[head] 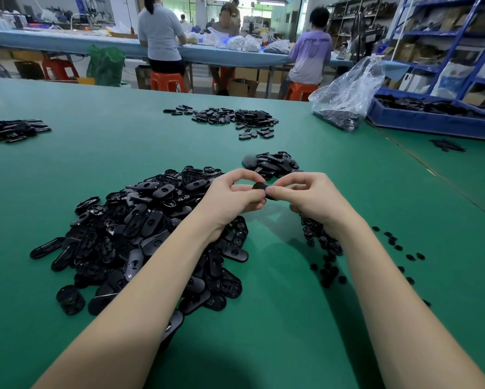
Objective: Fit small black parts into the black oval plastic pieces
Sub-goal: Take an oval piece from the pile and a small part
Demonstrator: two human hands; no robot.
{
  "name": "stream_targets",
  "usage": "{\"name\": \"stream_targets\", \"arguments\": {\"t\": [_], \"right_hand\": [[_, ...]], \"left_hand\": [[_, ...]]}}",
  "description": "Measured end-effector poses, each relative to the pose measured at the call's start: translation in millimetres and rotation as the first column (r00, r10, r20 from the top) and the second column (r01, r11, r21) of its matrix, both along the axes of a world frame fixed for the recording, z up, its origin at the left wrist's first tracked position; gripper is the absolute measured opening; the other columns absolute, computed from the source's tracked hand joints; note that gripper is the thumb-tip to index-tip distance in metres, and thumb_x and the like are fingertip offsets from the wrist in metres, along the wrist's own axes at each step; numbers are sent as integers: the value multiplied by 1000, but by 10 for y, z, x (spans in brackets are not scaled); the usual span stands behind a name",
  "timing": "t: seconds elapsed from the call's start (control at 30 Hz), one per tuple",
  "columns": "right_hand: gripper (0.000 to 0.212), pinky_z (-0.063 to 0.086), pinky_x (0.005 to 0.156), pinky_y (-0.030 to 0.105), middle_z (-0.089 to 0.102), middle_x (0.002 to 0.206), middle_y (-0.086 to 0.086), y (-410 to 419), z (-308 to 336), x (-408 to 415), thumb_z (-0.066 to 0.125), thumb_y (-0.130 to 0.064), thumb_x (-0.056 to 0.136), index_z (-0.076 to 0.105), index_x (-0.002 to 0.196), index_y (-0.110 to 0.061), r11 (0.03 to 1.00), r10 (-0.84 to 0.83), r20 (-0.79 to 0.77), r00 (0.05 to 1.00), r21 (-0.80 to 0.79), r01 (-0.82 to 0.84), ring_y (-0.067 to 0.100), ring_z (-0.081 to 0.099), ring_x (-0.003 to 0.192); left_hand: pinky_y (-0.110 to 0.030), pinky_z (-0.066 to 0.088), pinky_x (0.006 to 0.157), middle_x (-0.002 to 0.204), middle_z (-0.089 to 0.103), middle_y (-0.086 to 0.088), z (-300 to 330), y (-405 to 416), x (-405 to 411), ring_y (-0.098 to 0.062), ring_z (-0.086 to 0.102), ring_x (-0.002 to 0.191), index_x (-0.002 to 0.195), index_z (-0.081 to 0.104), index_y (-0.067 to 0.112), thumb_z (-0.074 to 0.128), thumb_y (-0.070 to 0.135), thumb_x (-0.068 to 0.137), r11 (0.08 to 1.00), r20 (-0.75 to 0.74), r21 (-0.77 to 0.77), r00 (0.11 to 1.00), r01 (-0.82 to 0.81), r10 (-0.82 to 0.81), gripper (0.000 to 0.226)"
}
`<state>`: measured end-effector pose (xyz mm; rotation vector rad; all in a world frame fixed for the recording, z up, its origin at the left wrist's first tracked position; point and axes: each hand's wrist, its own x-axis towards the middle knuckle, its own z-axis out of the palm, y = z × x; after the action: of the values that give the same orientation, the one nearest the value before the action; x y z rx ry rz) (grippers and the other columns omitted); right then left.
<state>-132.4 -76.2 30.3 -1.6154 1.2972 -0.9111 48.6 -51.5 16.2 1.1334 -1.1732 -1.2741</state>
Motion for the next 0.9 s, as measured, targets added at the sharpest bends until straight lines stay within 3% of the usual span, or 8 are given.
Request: {"name": "stream_targets", "arguments": {"t": [0.27, 0.4, 0.57, 0.7, 0.9], "right_hand": [[4, 37, 49, 9, 62, 56, -16, -33, 3, 43, 82, -20, 83, 78, 82, -19, 997, -36, -58, 998, -75, 31, -3, 48, 45], [5, 36, 50, 11, 59, 53, -16, -35, -17, 75, 81, -20, 83, 76, 80, -19, 995, -48, -78, 996, -88, 41, -2, 47, 45], [8, 42, 60, 19, 68, 66, -9, -12, -13, 67, 81, -19, 83, 75, 79, -19, 996, -25, -78, 997, -91, 18, 5, 54, 58], [10, 38, 50, 13, 60, 55, -17, -11, -46, 93, 78, -16, 82, 70, 78, -18, 989, -63, -76, 995, -141, 52, 1, 47, 48], [12, 38, 50, 13, 61, 59, -13, -12, -84, 131, 78, -16, 82, 68, 76, -21, 979, -78, -79, 994, -196, 62, 0, 48, 48]], "left_hand": [[-37, 58, 94, 85, 77, -10, -36, -10, -18, -21, 72, 78, 96, 66, 11, 72, 0, 87, 998, 84, -20, 994, -66, 67, 15], [-39, 57, 96, 81, 76, -6, -42, -1, -26, -20, 72, 78, 96, 67, 11, 74, 1, 86, 996, 112, -22, 990, -82, 84, 16], [-43, 56, 98, 83, 76, -8, -52, -5, -24, -22, 74, 82, 95, 67, 14, 75, 3, 85, 995, 154, -29, 983, -98, 101, 17], [-44, 56, 97, 86, 76, -8, -70, -10, -76, -24, 75, 87, 92, 67, 19, 76, 7, 85, 989, 193, -51, 971, -136, 144, 16], [-45, 55, 97, 86, 77, -8, -75, -22, -86, -27, 75, 91, 89, 68, 21, 77, 9, 83, 983, 210, -48, 961, -175, 181, 17]]}}
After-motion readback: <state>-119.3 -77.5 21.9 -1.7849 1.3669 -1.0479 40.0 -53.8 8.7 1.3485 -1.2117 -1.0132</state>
